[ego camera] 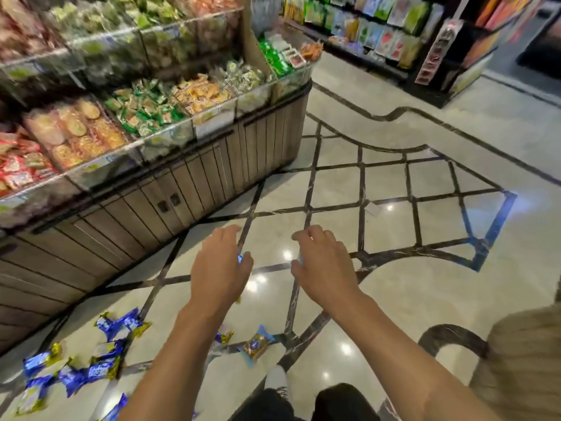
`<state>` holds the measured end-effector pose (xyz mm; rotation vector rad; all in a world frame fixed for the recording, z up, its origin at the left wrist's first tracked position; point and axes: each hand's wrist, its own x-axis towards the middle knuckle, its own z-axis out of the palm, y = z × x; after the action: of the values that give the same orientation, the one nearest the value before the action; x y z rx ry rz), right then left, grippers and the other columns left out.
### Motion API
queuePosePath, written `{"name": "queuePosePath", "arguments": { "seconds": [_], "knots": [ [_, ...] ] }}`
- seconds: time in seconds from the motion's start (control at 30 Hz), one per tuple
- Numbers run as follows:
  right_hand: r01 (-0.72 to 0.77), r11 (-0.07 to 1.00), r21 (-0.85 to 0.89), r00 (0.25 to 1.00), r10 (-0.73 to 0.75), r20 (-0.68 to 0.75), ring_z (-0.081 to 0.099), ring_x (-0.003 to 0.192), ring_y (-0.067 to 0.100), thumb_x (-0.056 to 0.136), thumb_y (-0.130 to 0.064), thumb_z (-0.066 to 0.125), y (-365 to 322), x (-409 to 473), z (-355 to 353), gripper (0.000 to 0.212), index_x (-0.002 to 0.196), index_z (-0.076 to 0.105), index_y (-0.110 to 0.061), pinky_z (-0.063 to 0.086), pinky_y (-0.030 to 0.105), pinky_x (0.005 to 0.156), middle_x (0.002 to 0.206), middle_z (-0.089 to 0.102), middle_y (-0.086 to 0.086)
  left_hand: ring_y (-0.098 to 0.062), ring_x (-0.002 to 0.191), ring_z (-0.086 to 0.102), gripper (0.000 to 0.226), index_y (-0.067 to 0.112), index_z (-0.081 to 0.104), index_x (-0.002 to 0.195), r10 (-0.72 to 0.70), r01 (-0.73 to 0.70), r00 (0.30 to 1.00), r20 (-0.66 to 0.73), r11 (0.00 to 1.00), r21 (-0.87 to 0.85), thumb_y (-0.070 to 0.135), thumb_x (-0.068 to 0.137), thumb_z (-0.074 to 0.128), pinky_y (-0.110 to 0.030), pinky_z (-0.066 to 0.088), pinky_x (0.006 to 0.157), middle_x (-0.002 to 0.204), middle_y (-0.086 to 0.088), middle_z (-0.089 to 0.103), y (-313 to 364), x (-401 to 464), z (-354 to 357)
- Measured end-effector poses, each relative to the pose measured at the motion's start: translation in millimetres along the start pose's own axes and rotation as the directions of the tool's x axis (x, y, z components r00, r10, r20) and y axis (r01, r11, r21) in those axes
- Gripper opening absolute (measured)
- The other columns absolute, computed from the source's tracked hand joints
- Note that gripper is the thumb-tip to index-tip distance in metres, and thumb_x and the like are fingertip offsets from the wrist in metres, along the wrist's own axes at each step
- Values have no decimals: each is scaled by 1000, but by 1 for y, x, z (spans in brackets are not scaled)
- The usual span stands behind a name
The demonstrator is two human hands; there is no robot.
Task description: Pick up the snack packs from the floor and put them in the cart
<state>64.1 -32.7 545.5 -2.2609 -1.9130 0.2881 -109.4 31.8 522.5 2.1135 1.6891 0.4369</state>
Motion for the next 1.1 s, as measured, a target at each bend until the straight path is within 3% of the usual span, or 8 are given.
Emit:
{"name": "queuePosePath", "arguments": {
  "seconds": [0.23, 0.4, 0.5, 0.6, 0.83, 1.0, 1.1],
  "knots": [
    [135, 991, -4, 989, -134, 54, 46, 118, 25, 90, -28, 58, 33, 135, -5, 44, 133, 50, -22, 44, 39, 90, 128, 48, 2, -25, 121, 48, 50, 20, 46, 138, -137, 139, 987, -79, 990, 13, 25, 91, 62, -42, 47, 90, 132, -1, 54, 12, 106, 12],
    [318, 948, 34, 938, -320, 132, 46, 117, 24, 88, -26, 59, 47, 230, 12, 49, 135, 47, -23, 42, 37, 88, 131, 47, 1, -24, 123, 49, 56, 23, 42, 141, -297, 301, 949, -104, 953, 23, 28, 90, 64, -40, 48, 94, 135, 0, 52, 16, 156, 35],
    [448, 891, 71, 876, -453, 164, 48, 112, 25, 87, -28, 61, 46, 281, 10, 46, 131, 46, -22, 44, 37, 85, 128, 44, 2, -24, 116, 55, 56, 25, 42, 140, -438, 443, 889, -135, 897, 10, 29, 88, 64, -41, 47, 90, 132, 0, 51, 24, 183, 38],
    [612, 791, 24, 769, -602, 217, 47, 111, 27, 88, -26, 59, 33, 327, 8, 44, 130, 47, -20, 42, 37, 85, 130, 42, 4, -27, 116, 51, 53, 20, 46, 138, -490, 509, 844, -219, 860, 36, 28, 88, 64, -41, 47, 89, 128, -4, 54, 26, 203, 36],
    [816, 575, -54, 563, -772, 293, 48, 108, 25, 88, -22, 59, -18, 403, 31, 41, 128, 50, -18, 43, 36, 81, 125, 46, 4, -26, 119, 47, 50, 19, 47, 136, -634, 687, 713, -300, 718, 113, 29, 90, 63, -37, 44, 93, 128, -3, 52, 1, 236, 25],
    [854, 515, -76, 509, -797, 325, 47, 109, 26, 88, -20, 56, -42, 448, 75, 43, 130, 49, -19, 38, 36, 82, 124, 48, 4, -28, 110, 51, 41, 18, 50, 127, -673, 716, 698, -245, 664, 216, 24, 88, 60, -37, 41, 81, 121, -4, 55, -40, 264, 51],
    [863, 500, -70, 489, -793, 363, 48, 110, 26, 89, -21, 55, -48, 472, 104, 44, 132, 48, -20, 39, 36, 85, 127, 48, 3, -29, 111, 51, 44, 16, 50, 129, -690, 721, 693, -209, 658, 217, 22, 87, 60, -38, 43, 81, 123, -6, 55, -61, 282, 68]
  ]
}}
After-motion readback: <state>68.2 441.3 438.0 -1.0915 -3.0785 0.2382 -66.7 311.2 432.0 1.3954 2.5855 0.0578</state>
